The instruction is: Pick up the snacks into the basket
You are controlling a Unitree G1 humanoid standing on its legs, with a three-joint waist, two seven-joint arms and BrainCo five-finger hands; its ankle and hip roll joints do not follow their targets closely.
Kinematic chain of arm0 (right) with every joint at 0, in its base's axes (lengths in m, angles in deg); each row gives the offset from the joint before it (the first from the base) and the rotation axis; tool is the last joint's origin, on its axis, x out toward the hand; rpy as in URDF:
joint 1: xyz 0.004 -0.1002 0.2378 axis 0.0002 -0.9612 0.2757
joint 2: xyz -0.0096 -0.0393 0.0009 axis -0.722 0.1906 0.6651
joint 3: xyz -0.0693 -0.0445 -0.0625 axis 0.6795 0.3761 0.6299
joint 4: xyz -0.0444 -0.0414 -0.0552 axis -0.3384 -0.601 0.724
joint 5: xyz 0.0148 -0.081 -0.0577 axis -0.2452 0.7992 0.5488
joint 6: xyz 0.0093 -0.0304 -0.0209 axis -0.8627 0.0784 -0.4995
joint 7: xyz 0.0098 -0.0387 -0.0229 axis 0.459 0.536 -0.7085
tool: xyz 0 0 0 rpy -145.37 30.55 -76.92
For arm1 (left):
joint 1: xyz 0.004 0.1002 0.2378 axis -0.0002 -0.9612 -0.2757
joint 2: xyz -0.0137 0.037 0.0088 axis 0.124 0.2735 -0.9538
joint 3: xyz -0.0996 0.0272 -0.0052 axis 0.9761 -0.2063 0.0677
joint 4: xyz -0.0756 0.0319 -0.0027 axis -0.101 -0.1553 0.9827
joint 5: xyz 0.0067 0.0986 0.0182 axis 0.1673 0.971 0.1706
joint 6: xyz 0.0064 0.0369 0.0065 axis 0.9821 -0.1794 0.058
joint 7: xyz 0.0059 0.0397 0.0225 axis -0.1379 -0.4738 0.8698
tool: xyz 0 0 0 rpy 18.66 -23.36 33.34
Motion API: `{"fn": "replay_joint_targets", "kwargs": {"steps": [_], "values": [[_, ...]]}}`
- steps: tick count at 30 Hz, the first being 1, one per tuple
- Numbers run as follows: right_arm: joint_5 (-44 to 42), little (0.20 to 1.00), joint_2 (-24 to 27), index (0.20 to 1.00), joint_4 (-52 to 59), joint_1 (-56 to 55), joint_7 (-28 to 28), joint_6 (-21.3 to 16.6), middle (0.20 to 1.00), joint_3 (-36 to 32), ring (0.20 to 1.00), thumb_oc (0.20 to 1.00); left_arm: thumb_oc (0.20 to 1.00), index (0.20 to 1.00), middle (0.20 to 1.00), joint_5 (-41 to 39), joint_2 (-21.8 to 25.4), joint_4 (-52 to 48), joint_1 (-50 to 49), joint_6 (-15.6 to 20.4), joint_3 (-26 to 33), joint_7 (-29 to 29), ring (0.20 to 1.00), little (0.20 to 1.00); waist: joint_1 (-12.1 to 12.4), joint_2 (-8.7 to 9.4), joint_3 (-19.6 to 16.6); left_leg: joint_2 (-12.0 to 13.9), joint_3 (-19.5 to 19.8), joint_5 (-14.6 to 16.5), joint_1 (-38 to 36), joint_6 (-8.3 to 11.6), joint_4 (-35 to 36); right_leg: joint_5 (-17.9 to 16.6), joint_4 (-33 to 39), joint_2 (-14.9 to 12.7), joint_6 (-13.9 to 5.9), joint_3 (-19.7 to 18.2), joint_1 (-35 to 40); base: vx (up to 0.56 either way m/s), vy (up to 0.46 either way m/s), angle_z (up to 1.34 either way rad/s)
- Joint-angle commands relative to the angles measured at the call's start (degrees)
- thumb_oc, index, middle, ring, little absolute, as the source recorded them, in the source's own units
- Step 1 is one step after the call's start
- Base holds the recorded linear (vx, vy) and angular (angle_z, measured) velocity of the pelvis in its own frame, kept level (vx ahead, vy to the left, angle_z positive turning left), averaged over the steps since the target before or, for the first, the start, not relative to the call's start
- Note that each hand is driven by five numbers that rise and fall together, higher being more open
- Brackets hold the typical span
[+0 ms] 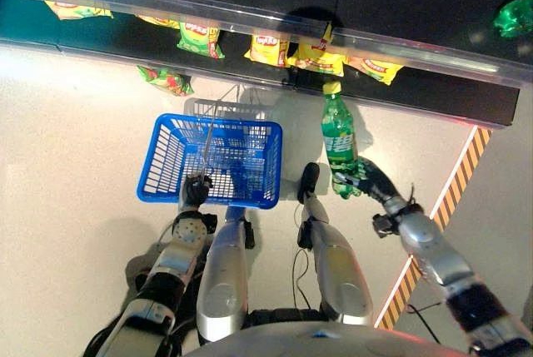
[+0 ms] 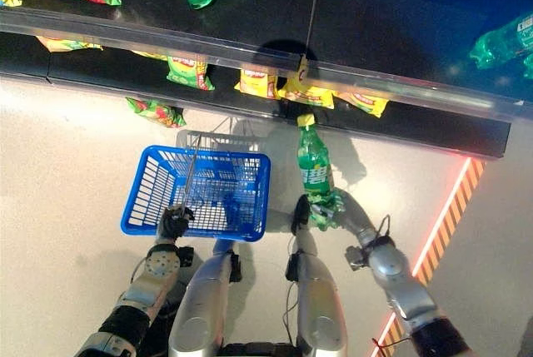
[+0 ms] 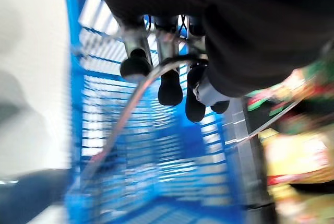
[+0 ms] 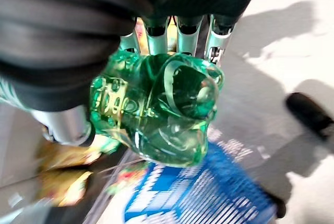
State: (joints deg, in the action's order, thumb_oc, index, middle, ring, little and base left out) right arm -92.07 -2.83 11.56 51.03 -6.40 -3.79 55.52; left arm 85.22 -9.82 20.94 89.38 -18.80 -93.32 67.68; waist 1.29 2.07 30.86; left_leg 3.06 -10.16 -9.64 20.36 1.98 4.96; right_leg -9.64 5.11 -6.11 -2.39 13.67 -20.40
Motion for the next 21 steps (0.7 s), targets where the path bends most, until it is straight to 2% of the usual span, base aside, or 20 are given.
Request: {"fn": "replay_joint_targets", "kwargs": {"steps": [1,6,14,21], "values": [[3.08,0.200,-1.08,0.200,1.26,5.20,-3.11,-2.98,0.200,3.51,0.200,0.200,0.200,0.200,0.200,-3.70,1.19,-6.87,-2.00,5.48,1.39,0.29,0.200,0.200,2.22,-0.61,-1.06,-0.46,1.70,0.68,0.83,2.54,0.01,0.90,-6.70,-6.50,-7.45,-0.26,-2.37,0.00,-0.028,0.06],[5.47,0.200,-6.83,0.200,-12.08,15.66,-4.21,-0.27,0.200,9.83,0.200,0.200,0.200,0.200,0.200,-9.16,0.05,-9.58,-1.79,6.18,-0.81,-1.30,0.200,0.200,4.36,-1.39,-1.06,-0.55,2.37,0.59,1.24,2.46,0.03,0.85,-6.99,-6.71,-7.25,0.31,-2.50,0.01,-0.016,0.07],[9.79,0.200,-16.29,0.200,-33.13,31.26,-6.06,2.69,0.200,15.37,0.200,0.200,0.200,0.200,0.200,-11.11,-0.51,-11.48,1.26,5.74,-5.83,-2.31,0.200,0.200,7.99,-3.54,-1.06,-0.80,3.80,0.24,2.17,2.61,-0.02,0.97,-7.24,-7.15,-7.20,1.73,-2.23,0.01,-0.004,0.11],[10.59,0.200,-20.65,0.200,-40.90,37.53,-6.03,2.83,0.200,16.07,0.200,0.200,0.200,0.200,0.200,-10.88,-0.38,-13.96,3.86,5.29,-10.08,-3.93,0.200,0.200,9.80,-4.53,-1.06,-1.24,4.89,0.10,2.91,2.69,0.04,0.98,-6.81,-7.42,-7.32,2.86,-1.86,0.01,0.007,0.18]]}}
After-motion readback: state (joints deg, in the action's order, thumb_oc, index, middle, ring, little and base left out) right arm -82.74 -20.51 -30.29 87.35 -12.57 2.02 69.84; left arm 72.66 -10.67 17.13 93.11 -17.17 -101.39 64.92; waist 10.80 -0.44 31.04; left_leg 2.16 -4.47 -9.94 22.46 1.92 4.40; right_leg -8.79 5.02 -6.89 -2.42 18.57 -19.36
